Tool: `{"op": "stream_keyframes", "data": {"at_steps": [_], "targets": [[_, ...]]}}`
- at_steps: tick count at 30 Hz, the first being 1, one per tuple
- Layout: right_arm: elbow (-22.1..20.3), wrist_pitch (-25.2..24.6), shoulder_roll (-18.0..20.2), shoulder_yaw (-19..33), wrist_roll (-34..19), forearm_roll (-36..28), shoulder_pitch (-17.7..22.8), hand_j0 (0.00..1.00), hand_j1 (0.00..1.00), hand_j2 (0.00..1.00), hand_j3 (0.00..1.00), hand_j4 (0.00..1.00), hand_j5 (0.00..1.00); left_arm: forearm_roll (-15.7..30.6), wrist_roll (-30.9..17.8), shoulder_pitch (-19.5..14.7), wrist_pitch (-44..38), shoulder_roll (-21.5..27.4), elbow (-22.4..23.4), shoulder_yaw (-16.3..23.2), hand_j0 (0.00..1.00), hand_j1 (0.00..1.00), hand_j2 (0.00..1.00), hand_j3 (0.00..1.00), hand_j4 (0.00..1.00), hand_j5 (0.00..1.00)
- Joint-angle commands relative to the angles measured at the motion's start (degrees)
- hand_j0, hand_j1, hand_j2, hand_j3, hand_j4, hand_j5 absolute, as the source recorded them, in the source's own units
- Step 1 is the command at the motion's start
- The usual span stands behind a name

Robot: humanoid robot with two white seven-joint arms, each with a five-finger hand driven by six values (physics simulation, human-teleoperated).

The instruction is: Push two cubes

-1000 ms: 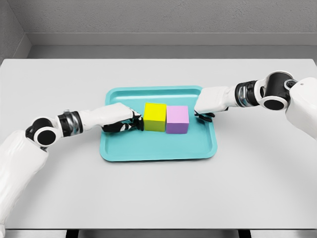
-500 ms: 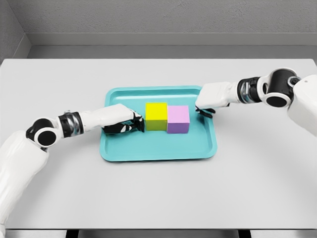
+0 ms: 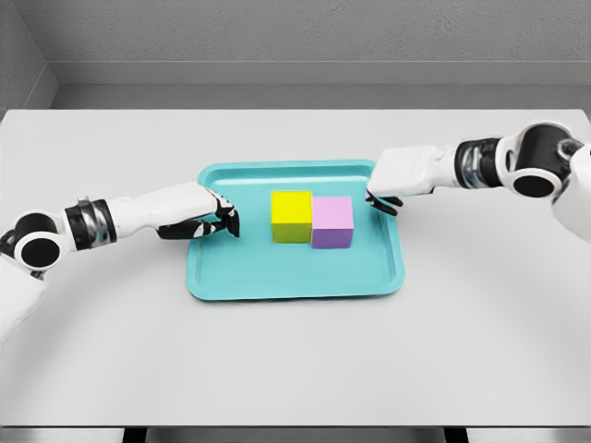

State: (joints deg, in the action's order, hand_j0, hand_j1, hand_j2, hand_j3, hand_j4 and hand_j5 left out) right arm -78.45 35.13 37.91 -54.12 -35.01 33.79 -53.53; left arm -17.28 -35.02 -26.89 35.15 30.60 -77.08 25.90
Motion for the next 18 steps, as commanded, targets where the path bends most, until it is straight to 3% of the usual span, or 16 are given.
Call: {"op": "stream_keyframes", "data": {"at_steps": [1,8,16,18], "targets": [[-3.1,-0.1,1.3,0.2,0.0,-1.1,0.0,0.11,0.11,0.11,0.11,0.11,0.11,0.6,0.0,0.0,-0.1,0.2,-0.9,0.1,0.44,0.44,0.44,0.44,0.44,0.44],[-8.4,-0.1,3.5,-0.1,0.0,-6.4,2.1,0.11,0.11,0.11,0.11,0.11,0.11,0.7,0.0,1.8,-0.1,0.2,-3.1,0.0,0.44,0.44,0.44,0.44,0.44,0.44],[-10.5,-0.1,4.0,-0.5,0.0,-10.0,3.8,0.11,0.11,0.11,0.11,0.11,0.11,1.8,0.0,2.6,-0.1,0.2,-4.0,0.0,0.45,0.45,0.45,0.45,0.45,0.45],[-12.2,-0.1,5.2,-0.4,0.0,-10.9,4.4,0.11,0.11,0.11,0.11,0.11,0.11,2.0,0.0,3.7,-0.1,-0.2,-6.3,0.0,0.45,0.45,0.45,0.45,0.45,0.45]]}}
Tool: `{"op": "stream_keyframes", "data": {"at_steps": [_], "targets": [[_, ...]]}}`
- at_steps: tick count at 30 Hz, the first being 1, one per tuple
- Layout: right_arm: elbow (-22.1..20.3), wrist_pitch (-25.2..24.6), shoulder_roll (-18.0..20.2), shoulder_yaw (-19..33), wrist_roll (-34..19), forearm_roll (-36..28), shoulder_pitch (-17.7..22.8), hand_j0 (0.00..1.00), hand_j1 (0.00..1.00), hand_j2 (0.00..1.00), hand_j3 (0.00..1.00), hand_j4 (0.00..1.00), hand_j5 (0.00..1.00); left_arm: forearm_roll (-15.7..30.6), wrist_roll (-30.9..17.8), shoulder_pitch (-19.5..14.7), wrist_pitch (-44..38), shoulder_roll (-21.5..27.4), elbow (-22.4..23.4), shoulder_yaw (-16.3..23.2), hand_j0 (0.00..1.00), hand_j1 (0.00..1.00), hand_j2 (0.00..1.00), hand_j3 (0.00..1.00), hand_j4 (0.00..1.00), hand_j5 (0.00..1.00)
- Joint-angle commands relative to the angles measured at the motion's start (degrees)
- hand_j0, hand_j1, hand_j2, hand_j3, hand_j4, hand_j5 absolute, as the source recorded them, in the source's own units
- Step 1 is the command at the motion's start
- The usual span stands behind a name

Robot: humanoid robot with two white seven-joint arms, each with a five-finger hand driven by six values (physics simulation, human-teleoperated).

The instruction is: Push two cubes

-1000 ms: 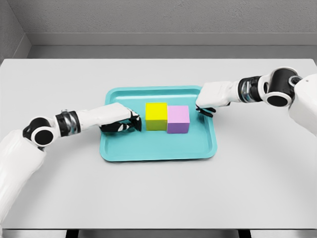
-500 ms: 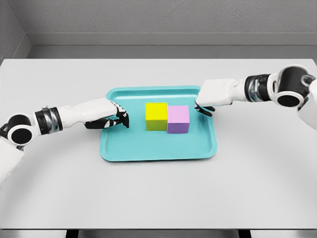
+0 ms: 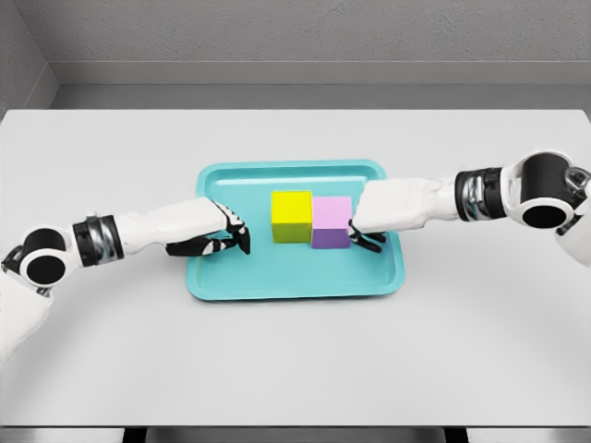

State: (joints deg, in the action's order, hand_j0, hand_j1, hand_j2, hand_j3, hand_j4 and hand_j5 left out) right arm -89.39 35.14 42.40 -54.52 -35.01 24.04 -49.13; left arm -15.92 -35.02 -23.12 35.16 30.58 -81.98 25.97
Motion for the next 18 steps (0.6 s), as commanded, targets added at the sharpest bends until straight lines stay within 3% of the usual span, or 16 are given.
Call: {"op": "stream_keyframes", "data": {"at_steps": [1,18], "targets": [[-2.0,-0.1,1.3,0.2,0.0,-1.2,0.0,0.11,0.11,0.11,0.11,0.11,0.11,0.6,0.0,0.0,-0.2,0.0,-1.4,0.0,0.45,0.45,0.45,0.45,0.45,0.45],[-3.3,-0.1,-0.2,-4.4,0.0,-4.0,0.9,0.11,0.11,0.11,0.11,0.11,0.11,1.5,0.0,0.0,-0.2,2.8,-0.8,0.0,0.45,0.45,0.45,0.45,0.45,0.45]]}}
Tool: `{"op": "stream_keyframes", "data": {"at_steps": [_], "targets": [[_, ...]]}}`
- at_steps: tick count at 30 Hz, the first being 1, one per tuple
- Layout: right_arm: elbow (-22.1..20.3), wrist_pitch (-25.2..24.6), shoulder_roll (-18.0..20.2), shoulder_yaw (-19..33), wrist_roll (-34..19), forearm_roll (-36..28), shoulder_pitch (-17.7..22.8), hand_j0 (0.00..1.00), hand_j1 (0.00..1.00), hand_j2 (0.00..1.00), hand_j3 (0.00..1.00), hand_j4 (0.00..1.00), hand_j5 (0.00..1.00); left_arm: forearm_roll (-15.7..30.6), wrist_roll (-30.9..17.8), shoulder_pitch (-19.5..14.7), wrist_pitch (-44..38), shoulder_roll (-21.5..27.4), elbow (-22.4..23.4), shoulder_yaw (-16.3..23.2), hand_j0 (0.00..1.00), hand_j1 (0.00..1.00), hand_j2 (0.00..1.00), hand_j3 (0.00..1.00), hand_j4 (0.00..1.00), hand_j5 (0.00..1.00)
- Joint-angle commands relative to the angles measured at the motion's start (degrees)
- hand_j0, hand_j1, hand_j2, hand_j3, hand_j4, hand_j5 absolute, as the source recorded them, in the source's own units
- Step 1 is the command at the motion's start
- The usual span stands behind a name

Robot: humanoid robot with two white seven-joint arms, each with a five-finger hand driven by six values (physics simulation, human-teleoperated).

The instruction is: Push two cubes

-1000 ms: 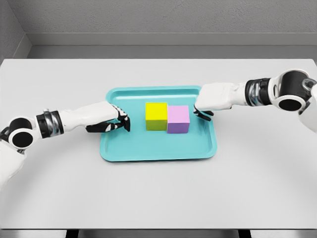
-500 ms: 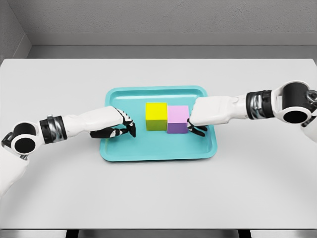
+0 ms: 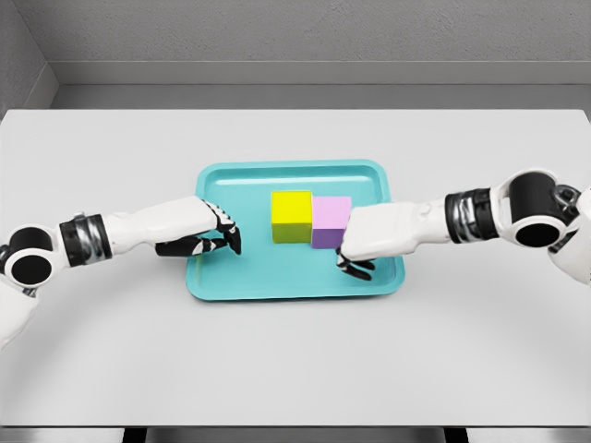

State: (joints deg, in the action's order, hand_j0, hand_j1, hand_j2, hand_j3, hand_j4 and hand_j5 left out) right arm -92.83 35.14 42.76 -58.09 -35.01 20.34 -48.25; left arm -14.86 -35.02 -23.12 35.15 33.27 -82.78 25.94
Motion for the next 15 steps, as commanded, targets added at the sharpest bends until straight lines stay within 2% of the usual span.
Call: {"op": "stream_keyframes", "data": {"at_steps": [1,15], "targets": [[0.2,-0.1,-0.8,-1.2,0.0,-0.3,0.0,0.11,0.11,0.11,0.11,0.11,0.11,0.4,0.0,0.0,-0.1,0.1,0.0,0.0,0.45,0.45,0.45,0.45,0.45,0.45],[7.1,-0.1,-5.3,-2.9,0.0,0.3,-0.4,0.10,0.10,0.10,0.10,0.10,0.10,2.8,0.0,-0.2,-0.1,0.5,1.5,-0.4,0.45,0.45,0.45,0.45,0.45,0.45]]}}
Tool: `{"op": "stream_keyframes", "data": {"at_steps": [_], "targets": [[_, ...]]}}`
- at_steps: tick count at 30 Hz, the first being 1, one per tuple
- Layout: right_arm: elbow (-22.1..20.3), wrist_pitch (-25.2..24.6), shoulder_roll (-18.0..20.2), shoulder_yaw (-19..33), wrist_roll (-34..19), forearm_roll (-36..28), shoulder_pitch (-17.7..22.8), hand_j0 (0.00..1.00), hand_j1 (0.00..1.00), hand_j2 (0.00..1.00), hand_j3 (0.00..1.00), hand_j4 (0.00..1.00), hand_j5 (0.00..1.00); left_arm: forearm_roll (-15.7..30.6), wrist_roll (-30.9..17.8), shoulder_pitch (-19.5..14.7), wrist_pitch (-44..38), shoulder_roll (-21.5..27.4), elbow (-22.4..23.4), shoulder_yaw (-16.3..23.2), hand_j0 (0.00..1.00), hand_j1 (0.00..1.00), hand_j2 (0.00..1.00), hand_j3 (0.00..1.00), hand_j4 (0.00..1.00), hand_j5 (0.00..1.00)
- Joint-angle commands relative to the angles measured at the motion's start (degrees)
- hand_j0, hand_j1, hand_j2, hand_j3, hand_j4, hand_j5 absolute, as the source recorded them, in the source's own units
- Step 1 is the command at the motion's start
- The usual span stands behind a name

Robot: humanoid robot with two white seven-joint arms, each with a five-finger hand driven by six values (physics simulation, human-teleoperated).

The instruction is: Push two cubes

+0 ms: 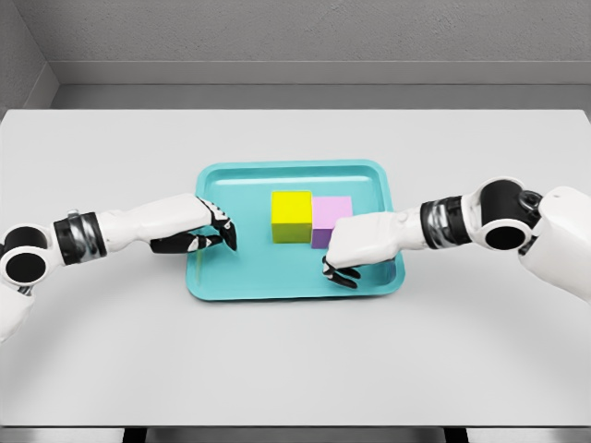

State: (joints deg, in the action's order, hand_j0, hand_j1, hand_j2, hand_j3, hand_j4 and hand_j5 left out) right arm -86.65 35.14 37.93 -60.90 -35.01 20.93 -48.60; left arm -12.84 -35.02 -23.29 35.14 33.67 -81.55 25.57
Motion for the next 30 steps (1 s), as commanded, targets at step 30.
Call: {"op": "stream_keyframes", "data": {"at_steps": [30], "targets": [[4.5,-0.1,-2.5,-0.1,0.0,0.6,-0.7,0.10,0.10,0.10,0.10,0.10,0.10,0.7,0.0,0.6,-0.1,0.3,0.3,0.0,0.45,0.45,0.45,0.45,0.45,0.45]]}}
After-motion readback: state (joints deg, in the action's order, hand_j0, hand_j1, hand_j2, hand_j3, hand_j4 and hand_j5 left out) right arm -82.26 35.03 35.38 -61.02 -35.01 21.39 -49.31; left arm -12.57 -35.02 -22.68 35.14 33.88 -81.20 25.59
